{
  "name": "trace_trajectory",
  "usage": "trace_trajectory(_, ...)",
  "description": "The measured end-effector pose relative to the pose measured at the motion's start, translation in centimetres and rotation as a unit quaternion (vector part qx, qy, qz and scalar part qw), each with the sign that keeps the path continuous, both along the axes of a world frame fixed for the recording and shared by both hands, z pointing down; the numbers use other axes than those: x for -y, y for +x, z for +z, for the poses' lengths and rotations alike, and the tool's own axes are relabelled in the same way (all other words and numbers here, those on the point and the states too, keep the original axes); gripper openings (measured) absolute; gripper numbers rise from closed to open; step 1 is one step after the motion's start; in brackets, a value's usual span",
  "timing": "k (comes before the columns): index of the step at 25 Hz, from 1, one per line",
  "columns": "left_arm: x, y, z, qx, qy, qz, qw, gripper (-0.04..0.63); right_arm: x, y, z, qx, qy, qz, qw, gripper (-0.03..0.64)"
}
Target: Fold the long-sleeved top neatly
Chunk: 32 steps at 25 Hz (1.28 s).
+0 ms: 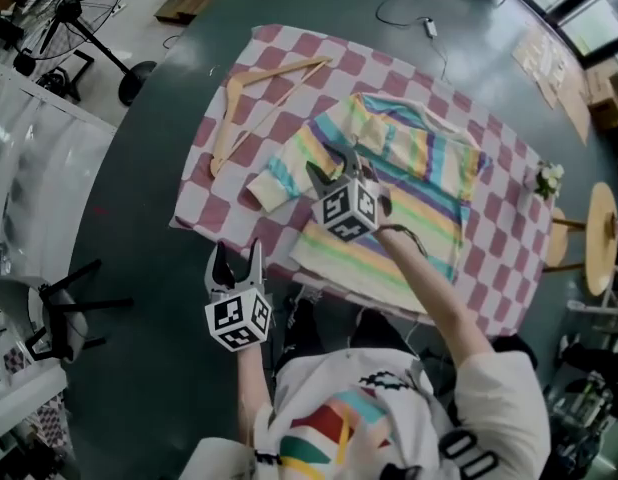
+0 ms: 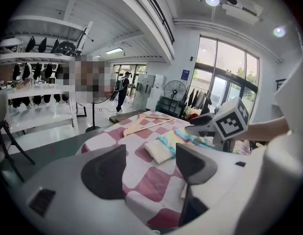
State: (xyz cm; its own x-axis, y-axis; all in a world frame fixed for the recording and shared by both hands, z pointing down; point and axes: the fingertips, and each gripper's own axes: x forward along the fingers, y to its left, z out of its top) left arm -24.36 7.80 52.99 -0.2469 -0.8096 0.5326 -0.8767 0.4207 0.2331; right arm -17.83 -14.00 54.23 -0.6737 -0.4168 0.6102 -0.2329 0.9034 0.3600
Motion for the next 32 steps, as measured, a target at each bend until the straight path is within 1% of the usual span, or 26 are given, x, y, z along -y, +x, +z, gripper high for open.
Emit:
trace_trajectory(2,-0.7,-0.7,0.0,-0.005,0.008,-0.008,0.9999,0.299,-4.5,-1.9,1.1,-0.033,0.019,-0.068,0.997,0.169)
trace_trajectory(3,-1.0,-1.1,0.0,-0.007,0.012,-0.012,0.9998,0.299,-6.4,-2.6,1.8,-0.054,0.033,-0.1,0.993,0.172)
trace_trajectory(6,-2.2,-2.2,-0.2,-0.007,0.019,-0.028,0.9994,0.299,-10.5,-3.8,4.0,-0.112,0.085,-0.179,0.974,0.173)
trace_trajectory(8,-3.4,-2.7,-0.4,-0.004,0.02,-0.047,0.9987,0.299,-12.3,-4.1,5.2,-0.133,0.101,-0.215,0.962,0.173)
trace_trajectory(12,-5.9,-3.2,-0.8,-0.003,0.02,-0.096,0.9952,0.299,-14.1,-3.9,7.7,-0.174,0.108,-0.274,0.94,0.172)
trace_trajectory(14,-7.2,-3.1,-0.5,-0.003,0.013,-0.113,0.9935,0.299,-14.5,-3.8,8.7,-0.192,0.111,-0.296,0.929,0.164)
trace_trajectory(15,-7.8,-3.0,-0.3,-0.002,0.007,-0.119,0.9929,0.299,-14.5,-3.8,9.1,-0.197,0.116,-0.301,0.926,0.16)
trace_trajectory(16,-8.4,-3.0,0.0,-0.001,0.003,-0.126,0.992,0.299,-14.5,-4.0,9.4,-0.198,0.121,-0.301,0.925,0.149)
trace_trajectory(18,-9.5,-2.8,0.3,-0.006,0.003,-0.147,0.9891,0.299,-14.3,-4.3,9.4,-0.193,0.129,-0.293,0.927,0.117)
trace_trajectory(22,-11.0,-2.1,0.5,-0.011,0.003,-0.177,0.9842,0.299,-13.9,-4.4,10.1,-0.208,0.121,-0.292,0.926,0.103)
trace_trajectory(29,-12.4,-1.4,0.5,-0.011,-0.002,-0.203,0.979,0.299,-13.9,-4.6,10.2,-0.206,0.073,-0.291,0.931,0.087)
trace_trajectory(32,-12.5,-1.2,0.5,-0.01,-0.001,-0.206,0.9784,0.299,-13.7,-4.7,10.3,-0.203,0.042,-0.277,0.938,0.064)
